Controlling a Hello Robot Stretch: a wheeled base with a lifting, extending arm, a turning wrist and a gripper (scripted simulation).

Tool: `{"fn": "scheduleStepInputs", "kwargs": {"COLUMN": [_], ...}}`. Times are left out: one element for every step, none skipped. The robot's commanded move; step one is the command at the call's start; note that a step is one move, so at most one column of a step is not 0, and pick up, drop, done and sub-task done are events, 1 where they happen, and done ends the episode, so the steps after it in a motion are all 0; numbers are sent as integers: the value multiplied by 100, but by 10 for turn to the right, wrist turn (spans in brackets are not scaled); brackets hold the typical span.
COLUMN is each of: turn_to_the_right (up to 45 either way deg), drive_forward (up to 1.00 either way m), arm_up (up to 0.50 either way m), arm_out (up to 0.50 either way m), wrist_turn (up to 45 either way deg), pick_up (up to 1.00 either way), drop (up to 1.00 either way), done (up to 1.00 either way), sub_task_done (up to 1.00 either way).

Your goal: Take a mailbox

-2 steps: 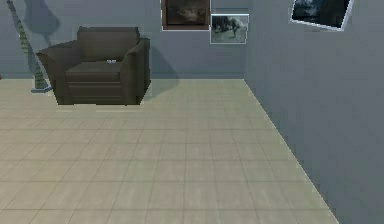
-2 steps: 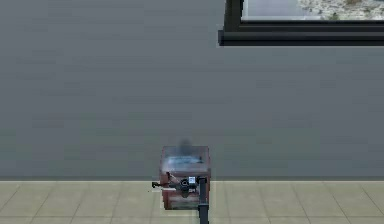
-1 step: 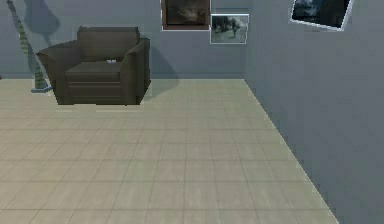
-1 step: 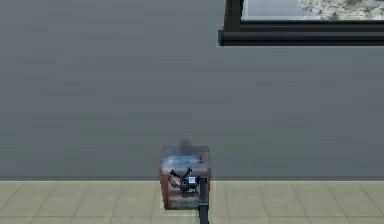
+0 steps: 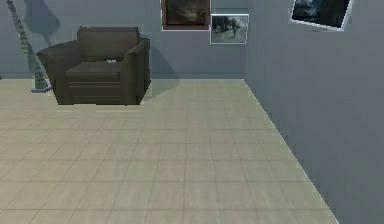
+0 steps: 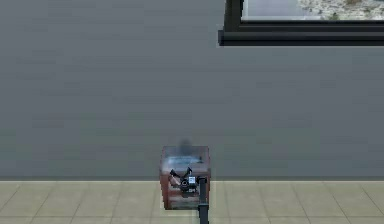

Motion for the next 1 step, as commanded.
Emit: {"fn": "scheduleStepInputs", "kwargs": {"turn_to_the_right": [0], "drive_forward": [0], "arm_up": [10], "arm_out": [0], "wrist_turn": [0], "pick_up": [0], "drop": [0], "done": [0], "sub_task_done": [0]}}
